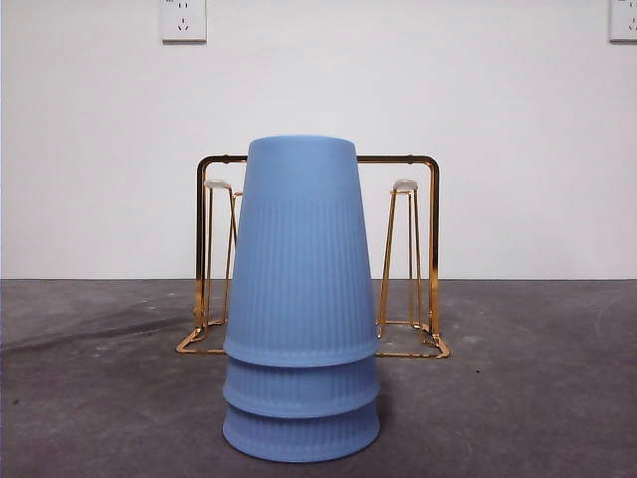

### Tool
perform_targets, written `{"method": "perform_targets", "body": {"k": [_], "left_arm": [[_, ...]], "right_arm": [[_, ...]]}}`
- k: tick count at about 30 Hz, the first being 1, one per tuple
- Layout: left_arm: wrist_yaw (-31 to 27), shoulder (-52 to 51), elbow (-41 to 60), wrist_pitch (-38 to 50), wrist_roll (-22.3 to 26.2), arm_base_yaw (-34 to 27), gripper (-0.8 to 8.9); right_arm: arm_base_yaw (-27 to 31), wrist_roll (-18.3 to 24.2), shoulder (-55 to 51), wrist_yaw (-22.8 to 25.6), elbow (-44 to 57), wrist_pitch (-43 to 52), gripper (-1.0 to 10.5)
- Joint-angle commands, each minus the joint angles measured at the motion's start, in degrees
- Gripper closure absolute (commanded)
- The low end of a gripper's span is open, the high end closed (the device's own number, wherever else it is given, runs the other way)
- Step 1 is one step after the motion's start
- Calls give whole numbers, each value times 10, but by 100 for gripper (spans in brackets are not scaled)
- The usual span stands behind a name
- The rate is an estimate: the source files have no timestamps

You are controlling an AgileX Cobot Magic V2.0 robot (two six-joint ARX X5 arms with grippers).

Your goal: Pick the top cup and place it on cupholder, pick up the mid cup and place it on cupholder, last pick the bottom cup and place it on cupholder.

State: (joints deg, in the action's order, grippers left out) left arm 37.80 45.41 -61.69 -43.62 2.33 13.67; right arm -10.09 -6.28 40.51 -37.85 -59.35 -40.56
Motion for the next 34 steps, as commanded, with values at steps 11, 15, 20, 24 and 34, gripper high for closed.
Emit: {"method": "perform_targets", "body": {"k": [11, 15, 20, 24, 34], "left_arm": [[4, -36, -10, -20, 3, 48, 311], [4, -51, -10, -43, 13, 55, 313], [3, -67, -10, -67, 29, 61, 314], [3, -75, -10, -71, 28, 66, 313], [3, -77, -10, -82, 29, 71, 313]], "right_arm": [[-222, -9, 102, 130, -49, -26, 450], [-301, -10, 150, 189, -49, -23, 449], [-372, -10, 217, 248, -49, -14, 449], [-402, -7, 268, 275, -49, 0, 449], [-416, -3, 361, 292, -49, 63, 450]]}}
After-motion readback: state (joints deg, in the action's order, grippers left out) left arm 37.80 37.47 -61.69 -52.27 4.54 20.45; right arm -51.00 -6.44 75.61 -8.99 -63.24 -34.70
